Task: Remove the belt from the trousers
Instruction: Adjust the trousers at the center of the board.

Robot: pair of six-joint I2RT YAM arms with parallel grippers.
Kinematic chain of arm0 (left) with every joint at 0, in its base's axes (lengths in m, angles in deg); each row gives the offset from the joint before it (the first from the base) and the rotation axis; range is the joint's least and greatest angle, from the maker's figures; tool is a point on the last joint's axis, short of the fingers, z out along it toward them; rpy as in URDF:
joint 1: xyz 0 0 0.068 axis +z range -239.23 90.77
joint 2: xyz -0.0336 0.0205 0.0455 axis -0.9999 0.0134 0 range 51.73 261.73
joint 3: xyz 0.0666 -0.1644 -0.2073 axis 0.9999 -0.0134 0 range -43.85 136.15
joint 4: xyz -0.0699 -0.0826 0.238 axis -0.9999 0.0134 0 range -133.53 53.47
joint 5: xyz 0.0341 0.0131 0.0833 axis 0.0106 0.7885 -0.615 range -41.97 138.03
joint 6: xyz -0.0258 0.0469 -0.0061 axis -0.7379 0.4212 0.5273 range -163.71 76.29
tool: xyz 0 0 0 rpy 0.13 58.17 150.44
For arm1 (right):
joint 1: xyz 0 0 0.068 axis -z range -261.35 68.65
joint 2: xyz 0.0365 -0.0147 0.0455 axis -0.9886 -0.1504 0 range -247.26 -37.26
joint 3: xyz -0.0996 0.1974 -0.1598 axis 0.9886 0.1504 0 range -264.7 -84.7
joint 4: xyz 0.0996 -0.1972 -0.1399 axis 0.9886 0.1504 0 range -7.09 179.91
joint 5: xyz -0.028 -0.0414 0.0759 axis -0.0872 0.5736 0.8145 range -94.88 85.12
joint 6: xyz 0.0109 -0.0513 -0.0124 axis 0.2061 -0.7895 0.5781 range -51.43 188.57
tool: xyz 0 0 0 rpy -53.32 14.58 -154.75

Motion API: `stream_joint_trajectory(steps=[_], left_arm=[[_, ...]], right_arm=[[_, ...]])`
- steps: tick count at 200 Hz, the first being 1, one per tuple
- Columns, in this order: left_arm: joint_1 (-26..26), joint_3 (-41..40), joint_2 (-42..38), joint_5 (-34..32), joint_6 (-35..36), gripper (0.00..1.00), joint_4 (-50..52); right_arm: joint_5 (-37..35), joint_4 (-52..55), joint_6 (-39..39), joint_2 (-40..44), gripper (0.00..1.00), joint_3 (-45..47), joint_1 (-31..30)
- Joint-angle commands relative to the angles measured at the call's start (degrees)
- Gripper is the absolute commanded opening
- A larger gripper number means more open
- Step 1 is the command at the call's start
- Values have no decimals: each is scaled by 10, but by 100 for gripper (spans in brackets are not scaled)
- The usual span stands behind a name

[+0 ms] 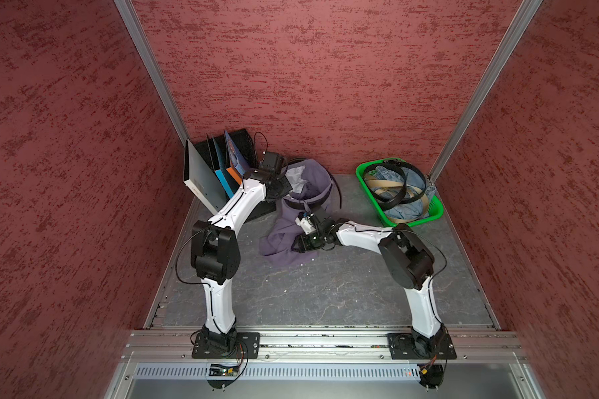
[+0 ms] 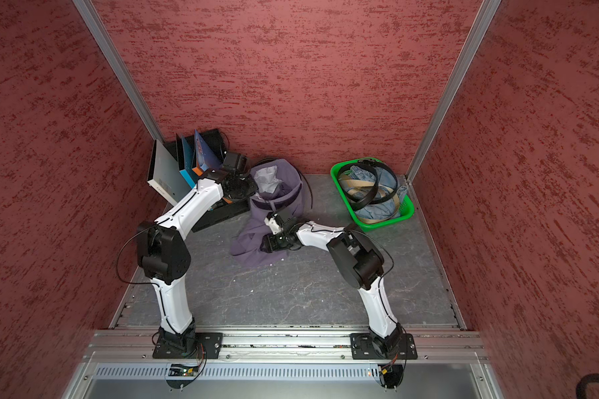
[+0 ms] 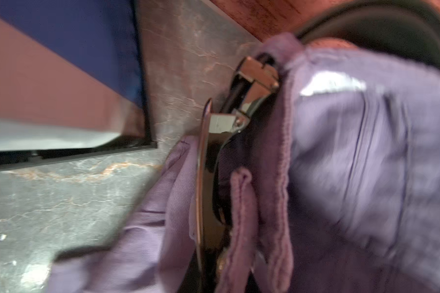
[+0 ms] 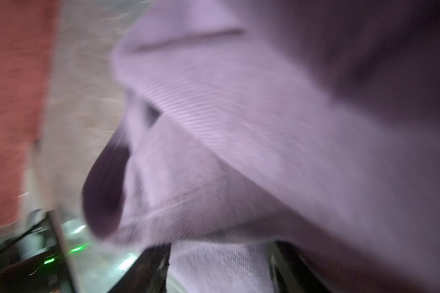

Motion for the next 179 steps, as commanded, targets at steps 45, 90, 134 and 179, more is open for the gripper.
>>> stream_joint_trajectory(steps=[45, 90, 134, 179], left_arm=[[-71, 13, 21, 21, 8, 0, -4], [-140, -68, -64, 13, -3, 0, -8], [-171, -176, -134, 15, -41, 0, -19], [-152, -343, -122, 70, -129, 0, -147]], right_arm=[[-320, 153, -11, 137, 63, 95, 86], [-317, 187, -13, 231, 65, 101, 87], [-22, 60, 24, 461, 68, 234, 86], [12, 169, 10, 447, 66, 205, 75]])
